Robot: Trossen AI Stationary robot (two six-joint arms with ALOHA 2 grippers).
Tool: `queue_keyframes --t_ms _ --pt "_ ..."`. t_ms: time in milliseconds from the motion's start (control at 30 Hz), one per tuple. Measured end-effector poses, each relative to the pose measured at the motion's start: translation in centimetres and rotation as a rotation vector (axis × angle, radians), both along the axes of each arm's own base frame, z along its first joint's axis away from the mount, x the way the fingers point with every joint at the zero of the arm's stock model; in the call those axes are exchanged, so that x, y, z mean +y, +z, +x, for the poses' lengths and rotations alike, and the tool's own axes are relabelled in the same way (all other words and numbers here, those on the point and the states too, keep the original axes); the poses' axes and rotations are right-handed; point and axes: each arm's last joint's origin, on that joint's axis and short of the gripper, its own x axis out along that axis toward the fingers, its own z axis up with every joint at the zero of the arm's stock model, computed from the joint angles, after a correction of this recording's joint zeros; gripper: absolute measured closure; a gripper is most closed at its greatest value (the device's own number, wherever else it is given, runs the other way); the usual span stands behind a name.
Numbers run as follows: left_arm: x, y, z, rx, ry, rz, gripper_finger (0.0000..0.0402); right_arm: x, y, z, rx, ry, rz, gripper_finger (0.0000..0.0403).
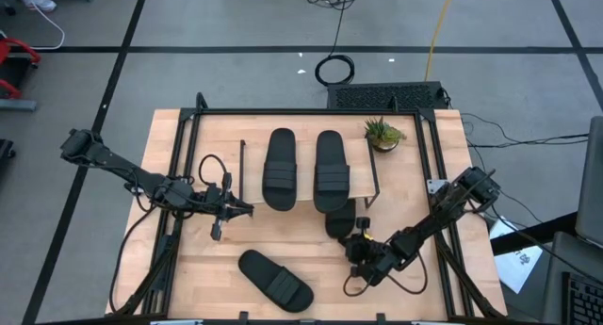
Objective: Pick and place slides into the shelf
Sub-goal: Put the black slide under the shelf
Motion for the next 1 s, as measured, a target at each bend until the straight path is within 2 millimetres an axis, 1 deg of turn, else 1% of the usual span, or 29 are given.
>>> queue_keyframes --t_ms 200,333,433,500,600,700,767,867,1000 --pt "0.0 0.0 0.0 0.0 0.0 0.0 0.0369 -0.6 0.0 0.4 -0.006 -0.033 0.009 0.0403" --pt "0.0 0.0 0.0 0.0 0.0 -0.001 0.0369 -0.6 0.0 0.5 -0.007 -0.033 0.015 0.0403" --pt "0.0 0.0 0.0 0.0 0.0 0.0 0.0369 0.0 0.2 0.3 -0.021 0.004 0.015 0.0403" --pt "0.0 0.0 0.0 -0.001 -0.001 0.002 0.0369 0.6 0.9 0.1 -0.043 0.049 0.012 0.0403" --pt "0.0 0.0 0.0 -0.001 -0.009 0.009 0.0369 1.6 2.8 0.0 -0.082 0.121 -0.001 0.0403" --pt "-0.1 0.0 0.0 0.0 -0.038 0.011 0.0369 2.5 5.6 -0.2 -0.141 0.19 -0.021 0.0403" --pt "-0.2 0.0 -0.1 -0.004 -0.056 0.011 0.0369 2.7 7.4 -0.7 -0.184 0.219 -0.067 0.0403" --pt "-0.8 0.0 -0.3 -0.01 -0.099 0.048 0.0369 2.3 10.2 -1.5 -0.256 0.204 -0.155 0.0403" --pt "-2.1 0.0 -1.0 -0.027 -0.191 0.128 0.0369 1.0 13.3 -2.7 -0.316 0.15 -0.22 0.0403"
